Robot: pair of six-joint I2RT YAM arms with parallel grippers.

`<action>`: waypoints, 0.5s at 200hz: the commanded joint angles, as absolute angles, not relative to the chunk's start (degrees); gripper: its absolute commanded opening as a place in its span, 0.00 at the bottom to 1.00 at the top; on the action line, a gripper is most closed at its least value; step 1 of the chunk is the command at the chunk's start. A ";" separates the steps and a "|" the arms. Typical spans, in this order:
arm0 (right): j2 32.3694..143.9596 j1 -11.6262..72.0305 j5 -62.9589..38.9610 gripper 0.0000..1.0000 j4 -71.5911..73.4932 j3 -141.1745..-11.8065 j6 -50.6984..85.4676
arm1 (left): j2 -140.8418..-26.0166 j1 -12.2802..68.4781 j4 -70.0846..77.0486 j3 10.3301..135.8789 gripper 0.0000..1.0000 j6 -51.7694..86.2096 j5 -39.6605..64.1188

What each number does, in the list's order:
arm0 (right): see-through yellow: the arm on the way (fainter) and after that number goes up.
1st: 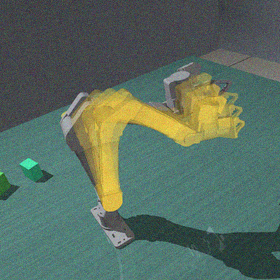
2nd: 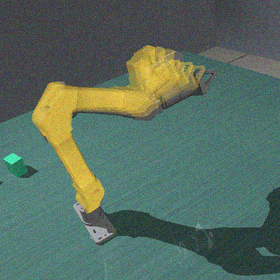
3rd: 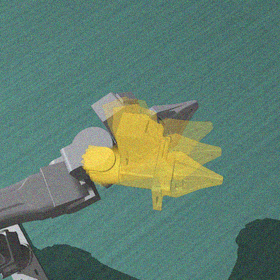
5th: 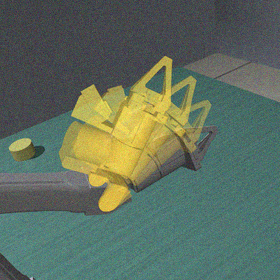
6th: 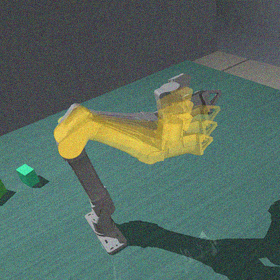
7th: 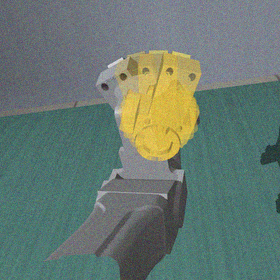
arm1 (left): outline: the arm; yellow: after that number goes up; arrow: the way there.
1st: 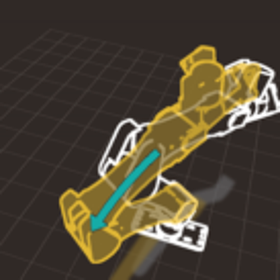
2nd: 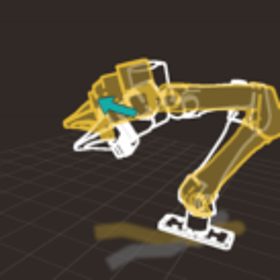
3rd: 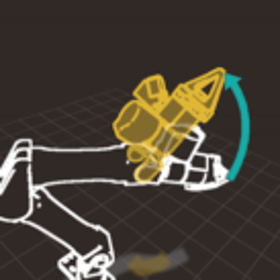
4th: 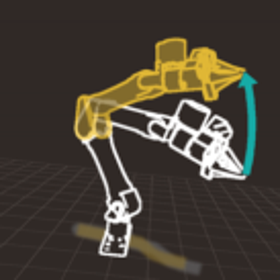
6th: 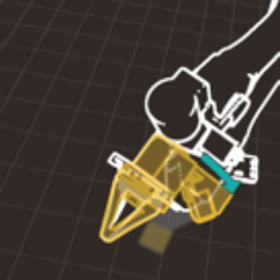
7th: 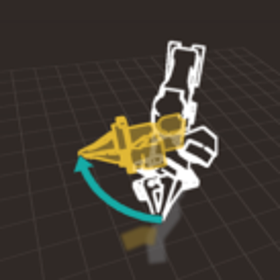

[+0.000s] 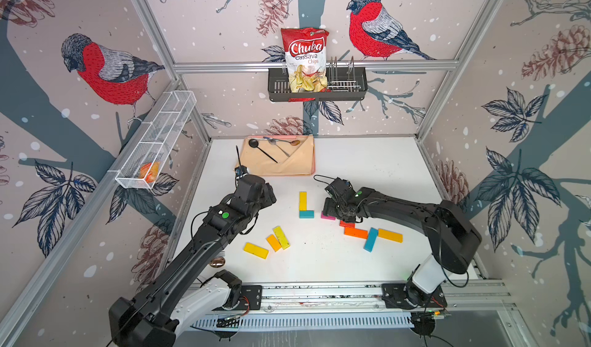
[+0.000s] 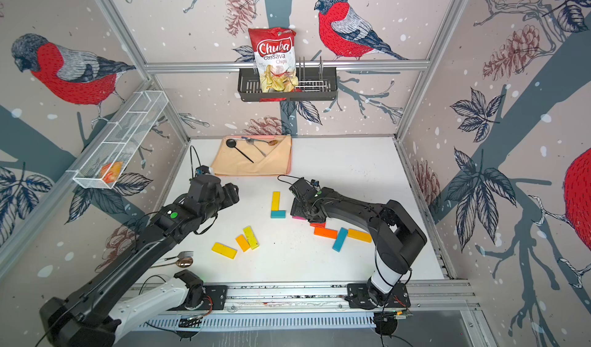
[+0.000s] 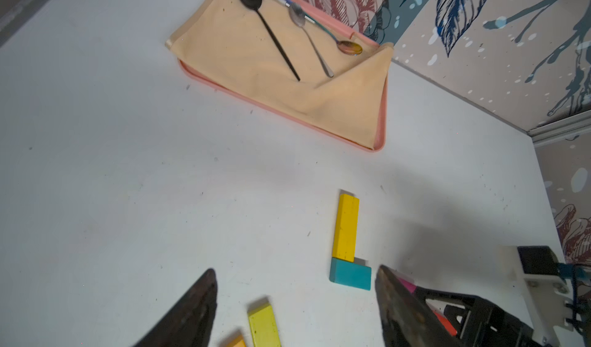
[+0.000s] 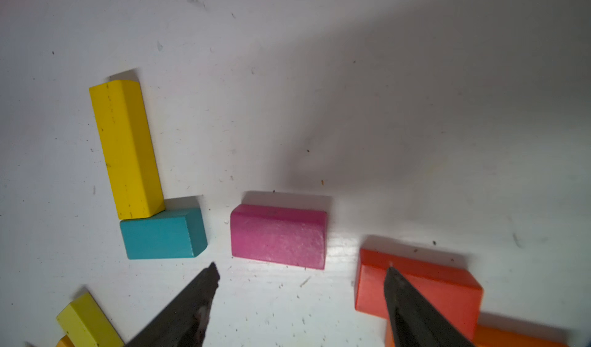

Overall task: Assemble the letter h with building blocks
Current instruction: Assemble the building block at the center of the board.

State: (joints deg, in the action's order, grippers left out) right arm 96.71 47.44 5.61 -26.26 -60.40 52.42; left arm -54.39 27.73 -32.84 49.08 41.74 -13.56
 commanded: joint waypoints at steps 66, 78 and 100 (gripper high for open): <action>101.90 47.81 2.51 0.79 -22.00 -62.23 51.37 | -53.08 25.75 -31.38 44.54 0.73 40.60 -8.70; 102.60 47.98 2.49 0.79 -22.22 -63.12 51.33 | -53.09 25.67 -31.46 44.41 0.73 40.52 -8.78; 103.22 48.16 2.46 0.79 -22.15 -63.97 51.26 | -53.15 25.66 -31.68 44.32 0.72 40.51 -8.79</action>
State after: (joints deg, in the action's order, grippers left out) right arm 102.69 47.90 2.92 -22.83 -63.00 52.16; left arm -53.17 25.76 -32.40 44.42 41.54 -9.06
